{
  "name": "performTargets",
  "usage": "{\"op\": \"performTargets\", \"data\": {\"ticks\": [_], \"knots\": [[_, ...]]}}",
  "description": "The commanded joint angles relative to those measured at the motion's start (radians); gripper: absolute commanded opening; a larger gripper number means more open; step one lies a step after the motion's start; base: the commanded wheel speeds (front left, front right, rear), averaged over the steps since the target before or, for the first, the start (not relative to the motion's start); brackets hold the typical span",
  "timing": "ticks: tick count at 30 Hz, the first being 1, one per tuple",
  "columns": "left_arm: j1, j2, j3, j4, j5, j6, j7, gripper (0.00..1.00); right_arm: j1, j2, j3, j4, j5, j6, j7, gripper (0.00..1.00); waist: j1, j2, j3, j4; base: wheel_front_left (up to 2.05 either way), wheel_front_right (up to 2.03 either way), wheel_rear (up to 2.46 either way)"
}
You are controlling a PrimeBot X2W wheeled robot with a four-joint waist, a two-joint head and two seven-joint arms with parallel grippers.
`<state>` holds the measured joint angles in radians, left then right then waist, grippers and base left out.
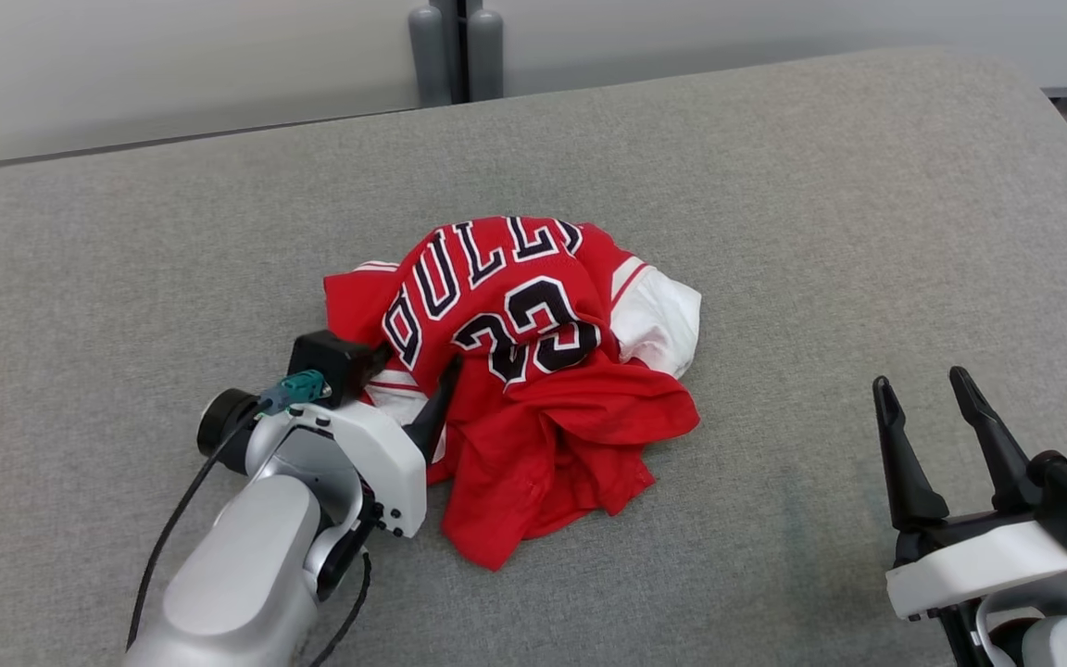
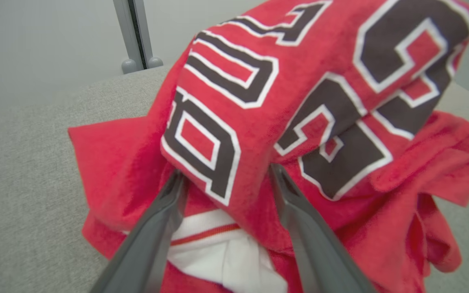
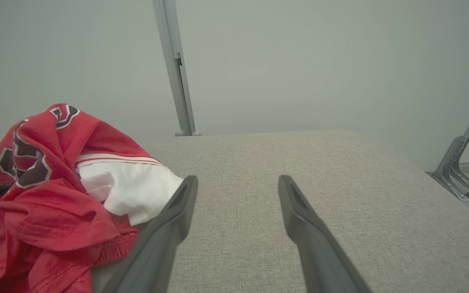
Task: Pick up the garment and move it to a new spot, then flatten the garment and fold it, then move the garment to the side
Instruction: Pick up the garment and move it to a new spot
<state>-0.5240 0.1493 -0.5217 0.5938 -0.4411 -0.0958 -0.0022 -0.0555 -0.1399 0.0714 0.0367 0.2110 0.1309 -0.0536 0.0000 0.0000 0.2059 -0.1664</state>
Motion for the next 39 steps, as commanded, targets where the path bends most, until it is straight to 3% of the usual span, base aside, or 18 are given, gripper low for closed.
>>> {"op": "performTargets", "data": {"ticks": [1,2,8,17,22,28,34,39], "knots": [[-0.028,0.003,0.003,0.016,-0.005,-0.005,-0.01,0.88,-0.009,0.001,-0.004,0.003,0.008,0.0,-0.01,1.0,0.0,0.0,0.007,-0.007,0.0,0.0,0.0],[-0.037,0.003,0.001,0.031,-0.006,-0.008,-0.017,0.0,-0.008,0.001,-0.005,0.007,0.008,0.0,-0.013,1.0,0.0,0.0,0.008,-0.008,0.0,0.0,0.0],[-0.081,0.005,-0.009,0.026,0.026,-0.009,-0.129,0.0,-0.006,0.005,-0.018,0.025,0.006,0.0,-0.021,1.0,0.0,0.0,0.004,0.005,0.0,0.0,0.0],[-0.103,0.028,-0.009,-0.192,0.081,0.037,-0.22,0.0,0.014,0.006,-0.024,0.019,-0.002,0.0,-0.015,1.0,0.0,0.0,-0.041,0.086,0.0,0.0,0.0],[-0.11,0.076,0.016,-0.393,0.111,0.08,-0.217,0.0,0.036,0.009,-0.03,0.001,-0.011,0.0,-0.007,1.0,0.0,0.0,-0.079,0.181,0.0,0.0,0.0],[-0.148,0.168,0.075,-0.58,0.123,0.116,-0.121,0.0,0.065,0.017,-0.045,-0.02,-0.016,0.0,0.007,1.0,0.0,0.0,-0.11,0.338,0.0,0.0,0.0],[-0.234,0.244,0.15,-0.555,0.064,0.085,-0.025,0.0,0.067,0.014,-0.042,-0.044,-0.024,0.0,0.024,1.0,0.0,0.0,-0.094,0.482,0.0,0.0,0.0],[-0.306,0.281,0.205,-0.423,0.015,0.051,-0.028,0.0,0.048,-0.007,-0.033,-0.069,-0.026,0.0,0.043,1.0,0.0,0.0,-0.043,0.539,0.0,0.0,0.0]]}}
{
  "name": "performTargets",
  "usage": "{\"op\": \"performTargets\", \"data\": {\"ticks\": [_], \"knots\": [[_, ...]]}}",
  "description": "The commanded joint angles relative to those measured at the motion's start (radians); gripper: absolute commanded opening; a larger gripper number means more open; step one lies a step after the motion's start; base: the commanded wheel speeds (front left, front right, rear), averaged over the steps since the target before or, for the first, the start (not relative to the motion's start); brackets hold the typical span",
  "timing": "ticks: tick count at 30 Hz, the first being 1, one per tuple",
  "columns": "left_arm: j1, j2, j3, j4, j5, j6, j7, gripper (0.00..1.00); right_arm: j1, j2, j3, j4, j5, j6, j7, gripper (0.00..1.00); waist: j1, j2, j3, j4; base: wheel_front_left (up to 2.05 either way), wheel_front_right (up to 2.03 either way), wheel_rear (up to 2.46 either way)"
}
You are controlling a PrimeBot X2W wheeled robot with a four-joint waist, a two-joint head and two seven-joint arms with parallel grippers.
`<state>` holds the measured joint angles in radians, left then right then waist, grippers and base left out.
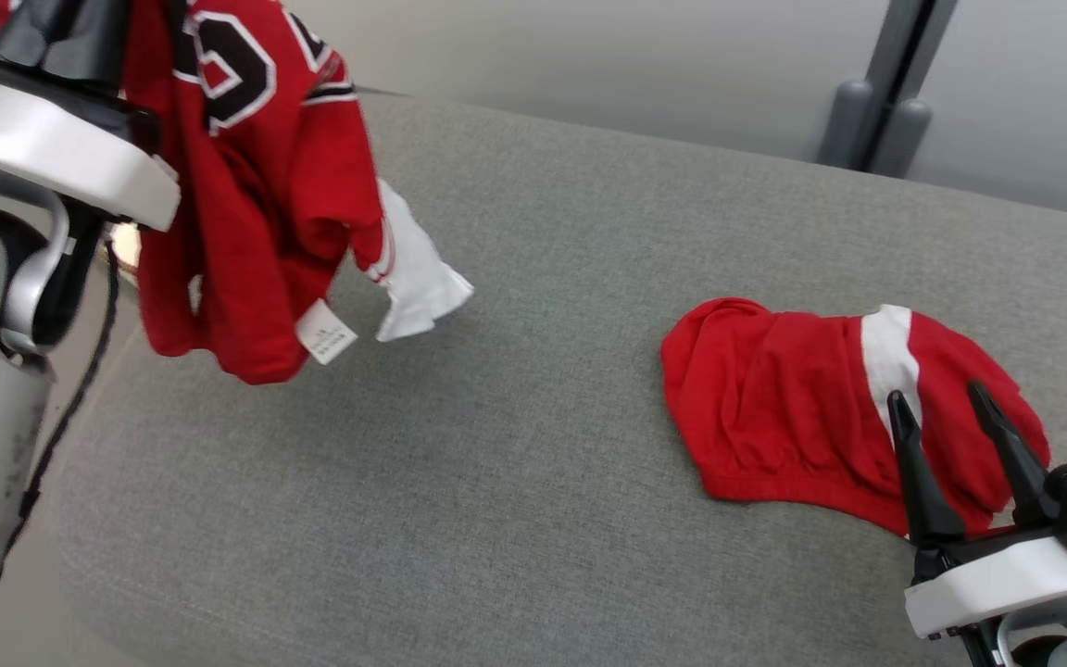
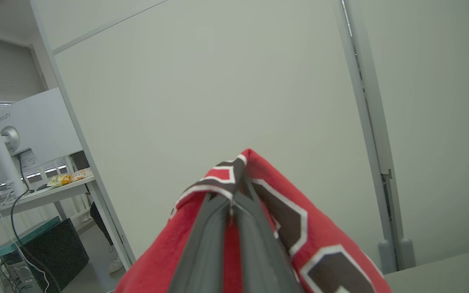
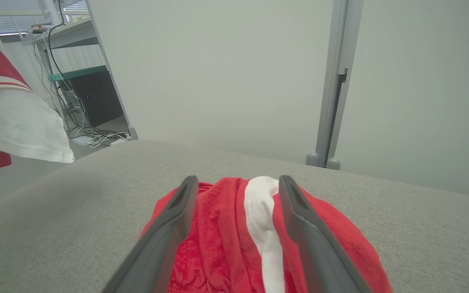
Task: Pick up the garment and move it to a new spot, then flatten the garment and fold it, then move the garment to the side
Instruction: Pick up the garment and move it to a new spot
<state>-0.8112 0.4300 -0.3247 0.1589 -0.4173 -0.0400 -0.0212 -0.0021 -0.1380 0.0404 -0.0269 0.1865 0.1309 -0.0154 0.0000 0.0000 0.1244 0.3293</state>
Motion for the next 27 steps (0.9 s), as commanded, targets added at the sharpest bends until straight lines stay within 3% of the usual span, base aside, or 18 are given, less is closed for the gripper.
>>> {"op": "performTargets", "data": {"ticks": [1,9,14,20,27], "knots": [[-0.031,0.007,0.016,0.042,-0.012,-0.011,-0.017,0.0,-0.011,-0.016,-0.001,-0.011,-0.002,0.0,0.008,1.0,0.0,0.0,0.052,0.05,0.0,0.0,0.0],[-0.08,0.031,0.106,0.306,-0.091,-0.038,-0.134,0.0,-0.049,-0.078,0.017,-0.079,0.004,0.0,0.063,1.0,0.0,0.0,0.181,0.028,0.0,0.0,0.0],[-0.057,0.027,0.149,0.489,-0.124,-0.032,-0.197,0.0,-0.065,-0.116,0.004,-0.123,0.005,0.0,0.093,1.0,0.0,0.0,0.26,-0.012,0.0,0.0,0.0],[-0.008,-0.067,0.175,0.695,-0.192,-0.06,-0.235,0.0,-0.068,-0.145,-0.03,-0.174,0.007,0.0,0.119,1.0,0.0,0.0,0.324,-0.038,0.0,0.0,0.0],[0.058,-0.166,0.204,0.82,-0.249,-0.084,-0.244,0.0,-0.081,-0.142,-0.037,-0.188,0.01,0.0,0.118,1.0,0.0,0.0,0.326,-0.052,0.0,0.0,0.0]]}}
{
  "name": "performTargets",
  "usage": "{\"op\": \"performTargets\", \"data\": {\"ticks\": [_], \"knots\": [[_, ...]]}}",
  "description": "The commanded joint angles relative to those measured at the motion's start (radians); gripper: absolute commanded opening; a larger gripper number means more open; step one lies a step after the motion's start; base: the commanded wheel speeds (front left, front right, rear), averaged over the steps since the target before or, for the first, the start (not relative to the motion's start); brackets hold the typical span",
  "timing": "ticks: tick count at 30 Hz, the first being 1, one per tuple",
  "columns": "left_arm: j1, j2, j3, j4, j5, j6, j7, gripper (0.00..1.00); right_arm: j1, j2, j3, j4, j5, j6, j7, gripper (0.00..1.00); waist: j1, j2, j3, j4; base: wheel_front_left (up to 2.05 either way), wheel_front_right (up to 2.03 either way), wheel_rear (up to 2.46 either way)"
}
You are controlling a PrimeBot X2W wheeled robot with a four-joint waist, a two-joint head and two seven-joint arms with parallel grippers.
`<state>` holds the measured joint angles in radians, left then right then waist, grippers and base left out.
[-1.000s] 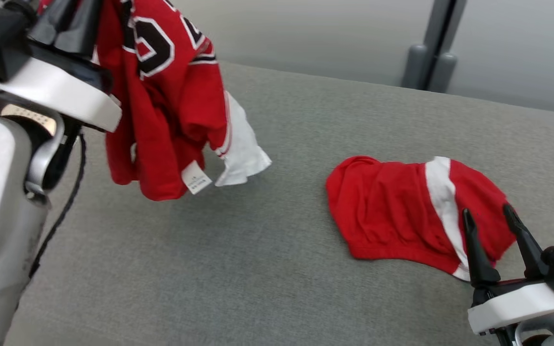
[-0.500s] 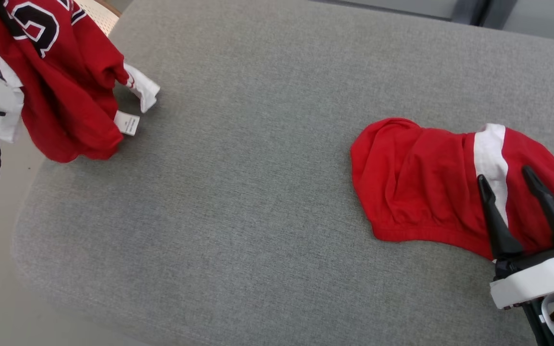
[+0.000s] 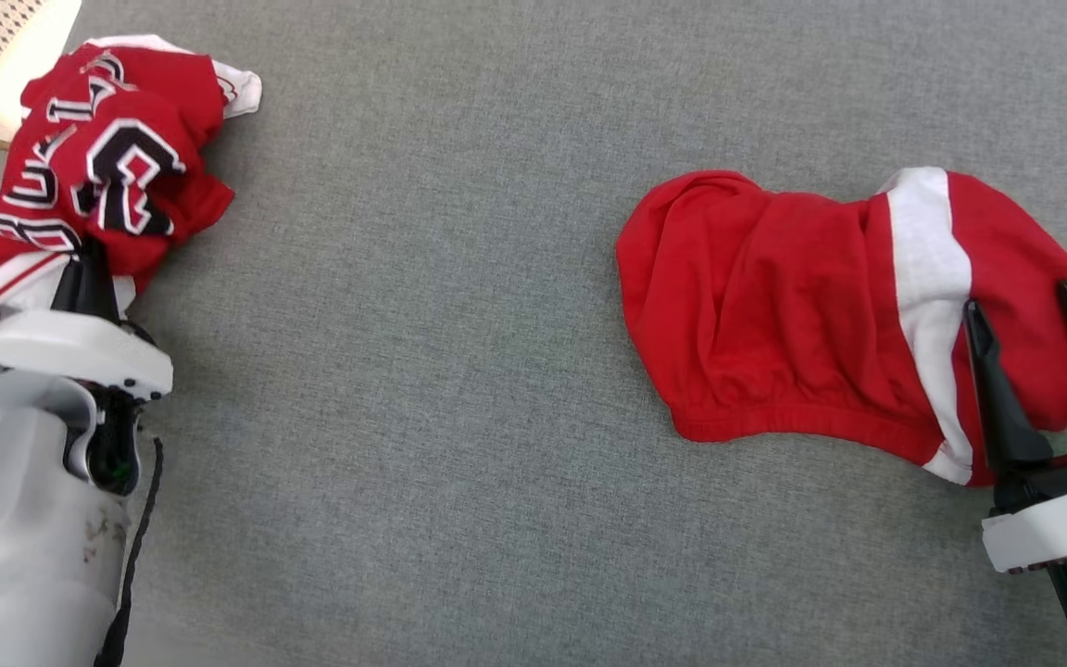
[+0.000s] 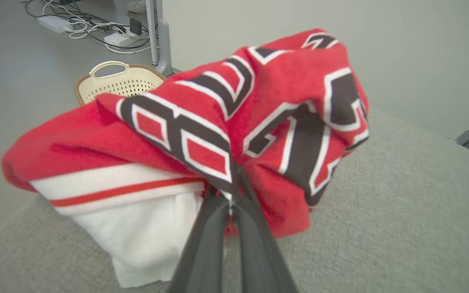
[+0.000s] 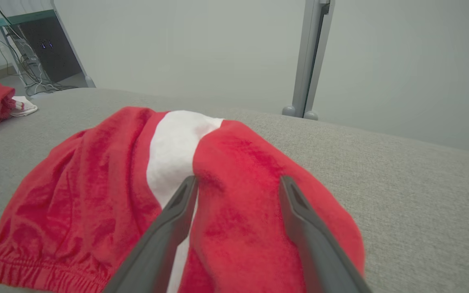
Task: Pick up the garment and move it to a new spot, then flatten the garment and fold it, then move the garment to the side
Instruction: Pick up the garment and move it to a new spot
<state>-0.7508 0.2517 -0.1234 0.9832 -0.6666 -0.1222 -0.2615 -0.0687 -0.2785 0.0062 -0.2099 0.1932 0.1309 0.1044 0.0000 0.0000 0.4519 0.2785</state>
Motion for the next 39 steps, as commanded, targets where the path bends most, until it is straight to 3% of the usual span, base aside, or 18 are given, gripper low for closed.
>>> {"op": "performTargets", "data": {"ticks": [1,2,3,10,14,19,24,31,39], "knots": [[0.007,0.008,0.018,-0.004,-0.004,-0.004,-0.004,0.0,-0.018,0.001,0.0,-0.004,0.003,0.0,-0.006,1.0,0.0,0.0,-0.007,-0.004,0.0,0.0,0.0],[0.024,0.007,0.035,-0.012,0.0,-0.005,-0.004,0.69,-0.019,0.004,0.003,0.0,0.003,0.0,-0.01,1.0,0.0,0.0,-0.016,-0.008,0.0,0.0,0.0],[0.047,0.003,0.053,-0.029,0.009,-0.005,-0.004,1.0,-0.018,0.007,0.005,0.005,0.003,0.0,-0.015,1.0,0.0,0.0,-0.025,-0.012,0.0,0.0,0.0],[0.283,-0.021,0.245,-0.29,0.156,0.035,-0.003,1.0,-0.011,0.053,0.025,0.064,0.005,0.0,-0.058,1.0,0.0,0.0,-0.139,-0.056,0.0,0.0,0.0],[0.478,-0.084,0.322,-0.544,0.305,0.056,-0.003,1.0,0.013,0.087,0.029,0.106,0.003,0.0,-0.086,1.0,0.0,0.0,-0.221,-0.087,0.0,0.0,0.0],[0.621,-0.147,0.295,-0.756,0.416,0.063,-0.003,1.0,0.037,0.105,0.033,0.138,-0.001,0.0,-0.099,1.0,0.0,0.0,-0.286,-0.119,0.0,0.0,0.0],[0.712,-0.167,0.227,-0.891,0.482,0.075,0.001,1.0,0.051,0.12,0.04,0.158,-0.005,0.0,-0.108,1.0,0.0,0.0,-0.33,-0.17,0.0,0.0,0.0],[0.784,-0.177,0.149,-0.994,0.515,0.087,0.076,1.0,0.065,0.124,0.075,0.192,-0.005,0.0,-0.119,1.0,0.0,0.0,-0.381,-0.276,0.0,0.0,0.0],[0.867,-0.172,0.14,-1.024,0.519,0.106,0.13,1.0,0.067,0.119,0.127,0.222,0.005,0.0,-0.128,1.0,0.0,0.0,-0.435,-0.362,0.0,0.0,0.0]]}}
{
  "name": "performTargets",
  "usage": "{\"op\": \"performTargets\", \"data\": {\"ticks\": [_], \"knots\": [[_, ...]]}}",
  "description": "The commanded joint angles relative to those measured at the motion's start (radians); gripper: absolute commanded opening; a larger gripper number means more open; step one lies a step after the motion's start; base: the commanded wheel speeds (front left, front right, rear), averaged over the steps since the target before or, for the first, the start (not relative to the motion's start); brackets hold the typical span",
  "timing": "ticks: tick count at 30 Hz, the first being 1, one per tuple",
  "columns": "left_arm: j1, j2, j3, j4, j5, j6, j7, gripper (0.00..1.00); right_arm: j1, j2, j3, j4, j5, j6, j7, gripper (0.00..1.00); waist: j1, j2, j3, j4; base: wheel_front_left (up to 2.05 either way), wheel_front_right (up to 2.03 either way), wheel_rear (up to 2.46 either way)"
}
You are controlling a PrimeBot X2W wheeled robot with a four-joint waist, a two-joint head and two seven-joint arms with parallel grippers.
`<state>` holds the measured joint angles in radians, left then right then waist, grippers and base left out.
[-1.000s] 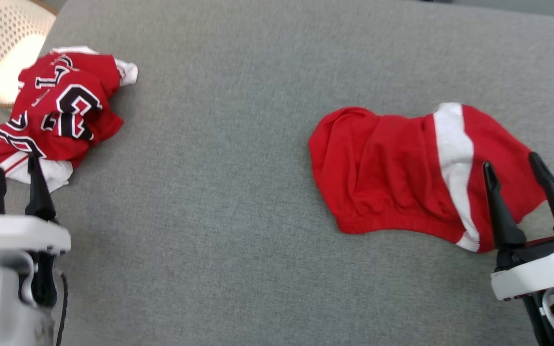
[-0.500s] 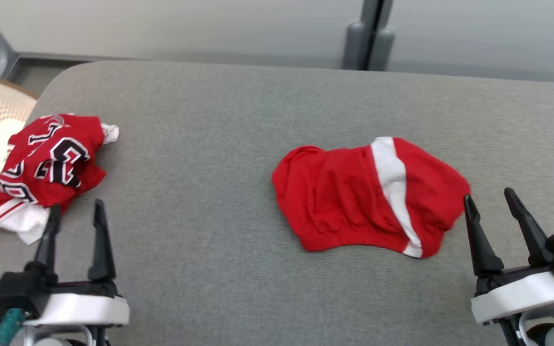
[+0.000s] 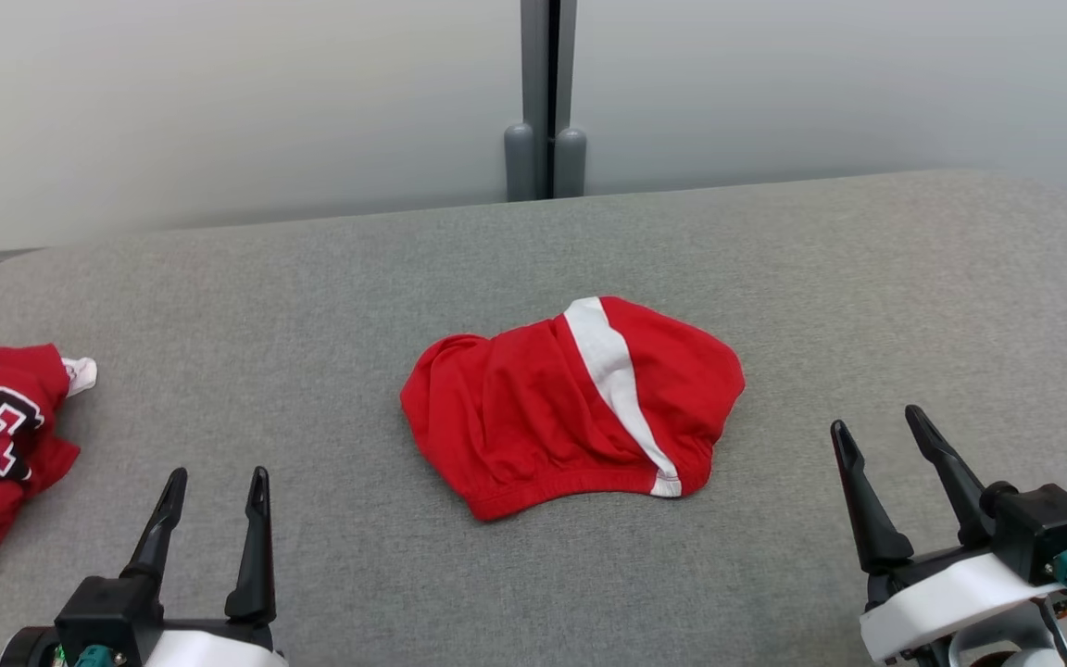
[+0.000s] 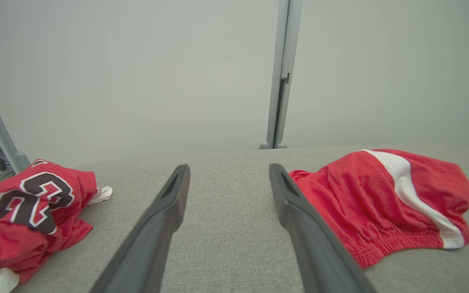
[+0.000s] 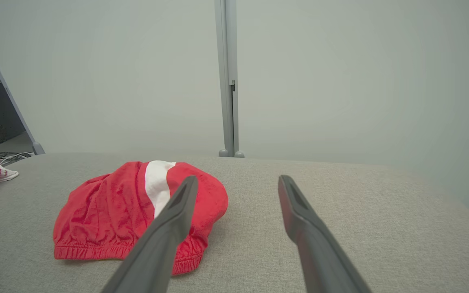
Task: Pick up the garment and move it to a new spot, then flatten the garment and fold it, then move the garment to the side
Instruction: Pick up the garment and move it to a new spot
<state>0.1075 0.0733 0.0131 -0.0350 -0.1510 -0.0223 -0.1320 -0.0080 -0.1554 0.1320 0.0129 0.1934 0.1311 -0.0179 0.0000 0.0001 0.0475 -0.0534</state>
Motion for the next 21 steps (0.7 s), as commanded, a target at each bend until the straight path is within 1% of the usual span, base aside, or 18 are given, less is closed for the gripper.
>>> {"op": "performTargets", "data": {"ticks": [1,8,21], "knots": [[0.021,0.007,0.006,-0.009,0.005,0.01,0.004,1.0,0.009,-0.004,0.005,0.004,0.007,-0.001,-0.006,1.0,0.0,-0.0001,-0.038,-0.037,0.0,0.0,0.0],[0.069,0.015,0.011,-0.029,0.005,0.025,0.03,1.0,0.028,-0.002,0.012,0.016,0.014,-0.001,-0.01,1.0,0.0,-0.0001,-0.058,-0.054,0.0,0.0,0.0],[0.077,0.016,-0.001,-0.042,-0.008,0.041,0.045,1.0,0.036,0.004,-0.006,0.008,0.008,-0.001,-0.006,1.0,0.0,-0.0001,-0.058,-0.029,0.0,0.0,0.0]]}}
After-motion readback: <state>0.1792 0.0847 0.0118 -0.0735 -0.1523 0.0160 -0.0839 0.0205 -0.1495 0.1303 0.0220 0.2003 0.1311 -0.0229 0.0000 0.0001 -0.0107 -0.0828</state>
